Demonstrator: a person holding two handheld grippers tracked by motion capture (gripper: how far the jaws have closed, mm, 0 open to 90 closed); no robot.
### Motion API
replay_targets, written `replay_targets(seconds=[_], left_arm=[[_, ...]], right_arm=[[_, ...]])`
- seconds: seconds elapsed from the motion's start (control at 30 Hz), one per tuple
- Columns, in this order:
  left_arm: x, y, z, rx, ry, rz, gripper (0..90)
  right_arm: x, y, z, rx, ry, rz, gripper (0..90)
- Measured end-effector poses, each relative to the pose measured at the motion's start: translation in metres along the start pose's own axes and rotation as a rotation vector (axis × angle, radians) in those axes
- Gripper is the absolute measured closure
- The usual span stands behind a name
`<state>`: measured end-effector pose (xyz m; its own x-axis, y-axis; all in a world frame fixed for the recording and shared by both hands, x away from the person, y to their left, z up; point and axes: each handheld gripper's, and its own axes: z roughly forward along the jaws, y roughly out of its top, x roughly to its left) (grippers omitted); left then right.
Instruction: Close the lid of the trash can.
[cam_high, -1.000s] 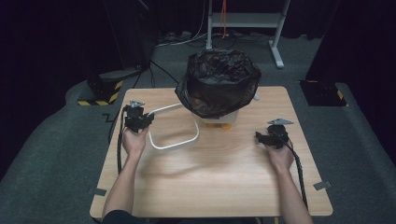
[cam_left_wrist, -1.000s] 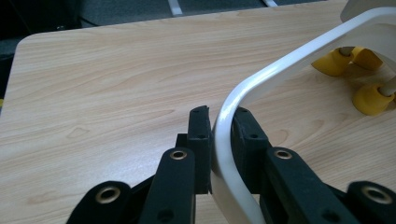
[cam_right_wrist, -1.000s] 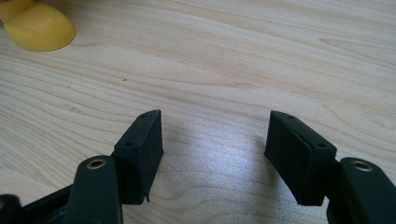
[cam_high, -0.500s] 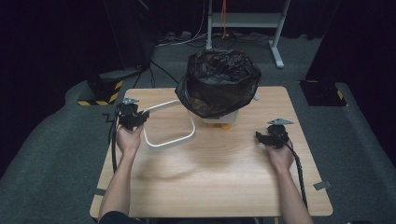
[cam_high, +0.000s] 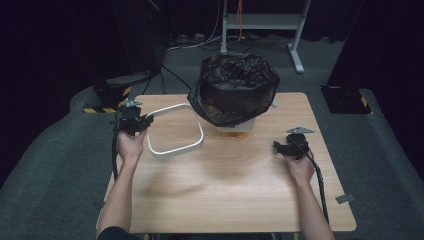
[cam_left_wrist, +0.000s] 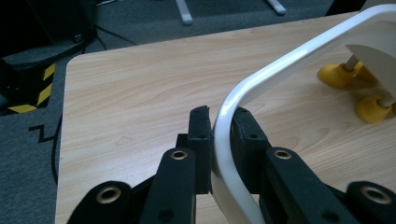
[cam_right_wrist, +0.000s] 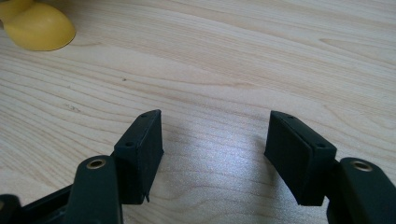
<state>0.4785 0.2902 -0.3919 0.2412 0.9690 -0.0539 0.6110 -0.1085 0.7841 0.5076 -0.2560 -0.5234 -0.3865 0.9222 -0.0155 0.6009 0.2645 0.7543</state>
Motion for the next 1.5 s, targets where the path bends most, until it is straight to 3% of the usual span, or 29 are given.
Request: replay_targets(seconds=[0.57,0.63,0.83,1.3,1.5], left_arm=[[0.019,0.008,-0.016,-0.024,0.020,-0.059,79.5],[0.021,0.015,-0.017,-0.013,0.001,-0.069,79.4],[0.023,0.030,-0.027,-0.004,0.015,-0.052,79.5],[0.021,0.054,-0.041,-0.045,0.007,-0.055,79.6],[0.021,0.061,-0.044,-0.057,-0.019,-0.074,79.5]], right_arm=[[0.000,0.000,0.000,0.001,-0.003,0.000,36.2],[0.000,0.000,0.000,0.000,0.000,0.001,36.2],[0.000,0.000,0.000,0.001,-0.003,0.002,36.1],[0.000,0.000,0.000,0.001,-0.003,0.003,36.0],[0.000,0.000,0.000,0.002,-0.003,0.002,36.0]])
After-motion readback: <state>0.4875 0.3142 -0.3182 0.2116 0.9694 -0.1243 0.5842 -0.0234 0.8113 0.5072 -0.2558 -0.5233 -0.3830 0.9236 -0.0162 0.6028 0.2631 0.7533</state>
